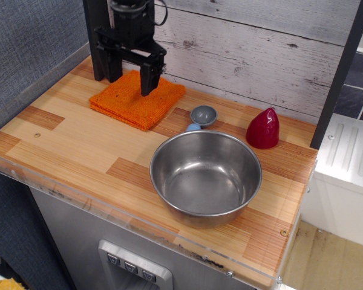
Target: PICK UP THE ORANGE TOWEL AND PUT ANOTHER SIDE OF THE TABLE
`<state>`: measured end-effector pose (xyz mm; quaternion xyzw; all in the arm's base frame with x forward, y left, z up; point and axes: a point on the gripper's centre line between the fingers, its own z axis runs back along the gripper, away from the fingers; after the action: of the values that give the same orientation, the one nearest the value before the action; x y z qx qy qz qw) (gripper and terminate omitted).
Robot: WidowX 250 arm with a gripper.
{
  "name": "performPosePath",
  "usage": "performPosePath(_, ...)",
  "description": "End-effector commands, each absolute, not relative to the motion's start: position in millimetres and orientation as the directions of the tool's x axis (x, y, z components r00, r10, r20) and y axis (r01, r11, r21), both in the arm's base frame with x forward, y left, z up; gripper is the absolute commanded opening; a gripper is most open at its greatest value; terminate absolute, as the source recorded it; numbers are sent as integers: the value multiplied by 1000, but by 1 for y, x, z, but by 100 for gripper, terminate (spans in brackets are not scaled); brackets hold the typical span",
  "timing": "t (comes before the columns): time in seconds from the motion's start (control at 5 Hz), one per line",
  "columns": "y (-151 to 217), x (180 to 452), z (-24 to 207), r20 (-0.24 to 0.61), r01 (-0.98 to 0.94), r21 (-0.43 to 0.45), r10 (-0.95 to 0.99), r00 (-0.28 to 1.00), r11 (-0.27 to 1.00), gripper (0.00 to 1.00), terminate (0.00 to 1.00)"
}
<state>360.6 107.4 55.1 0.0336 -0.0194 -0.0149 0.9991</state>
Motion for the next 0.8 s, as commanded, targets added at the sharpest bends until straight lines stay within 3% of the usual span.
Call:
performPosePath(0.0,116,378,42,57,-5,29,3,998,1000,100,0)
performPosePath(0.4,95,373,2,-32,21,2,-21,999,1000,100,0)
performPosePath(0.6,82,353,-1,-83,40,-22,-41,996,999,100,0)
